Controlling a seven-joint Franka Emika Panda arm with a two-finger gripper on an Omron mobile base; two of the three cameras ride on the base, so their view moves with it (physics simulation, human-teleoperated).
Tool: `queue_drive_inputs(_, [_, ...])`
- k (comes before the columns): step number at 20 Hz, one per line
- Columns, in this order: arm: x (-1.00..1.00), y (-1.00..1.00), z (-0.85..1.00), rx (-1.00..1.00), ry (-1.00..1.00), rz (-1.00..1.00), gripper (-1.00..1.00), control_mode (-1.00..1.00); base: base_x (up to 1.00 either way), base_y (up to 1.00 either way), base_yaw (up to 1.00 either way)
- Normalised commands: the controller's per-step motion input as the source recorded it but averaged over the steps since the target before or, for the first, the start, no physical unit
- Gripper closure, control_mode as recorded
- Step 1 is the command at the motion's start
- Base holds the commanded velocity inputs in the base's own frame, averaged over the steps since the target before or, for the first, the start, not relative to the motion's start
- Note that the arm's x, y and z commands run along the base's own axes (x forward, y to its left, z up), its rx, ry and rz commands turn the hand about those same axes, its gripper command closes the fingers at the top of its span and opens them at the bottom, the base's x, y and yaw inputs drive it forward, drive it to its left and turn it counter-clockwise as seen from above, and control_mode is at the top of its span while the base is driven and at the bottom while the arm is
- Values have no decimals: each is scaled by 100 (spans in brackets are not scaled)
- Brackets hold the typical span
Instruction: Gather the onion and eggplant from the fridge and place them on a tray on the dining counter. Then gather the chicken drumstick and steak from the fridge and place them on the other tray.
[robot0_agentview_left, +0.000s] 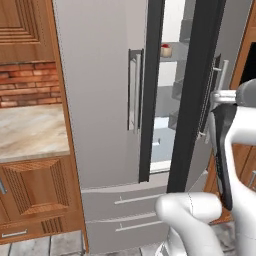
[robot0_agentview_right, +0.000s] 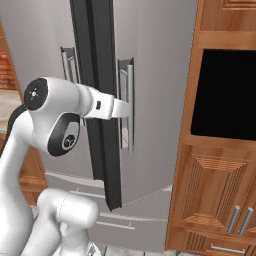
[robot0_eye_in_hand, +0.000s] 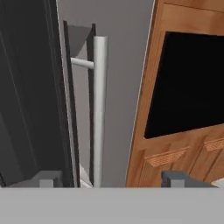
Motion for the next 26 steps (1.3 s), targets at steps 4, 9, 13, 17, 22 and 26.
queue_drive_inputs(4, [-50,100,37,-11,2,14,-100,-100,0,0,0])
queue_drive_inputs(9, [-7,100,24,-10,8,16,-100,-100,0,0,0])
queue_drive_inputs(13, [30,92,1,-10,17,16,-100,-100,0,0,0])
queue_drive_inputs(17, [49,22,-16,-11,17,3,-100,-100,0,0,0])
queue_drive_inputs(22, [80,4,-33,-10,18,-3,-100,-100,0,0,0])
queue_drive_inputs(26, [86,0,-25,-11,8,13,-100,-100,0,0,0])
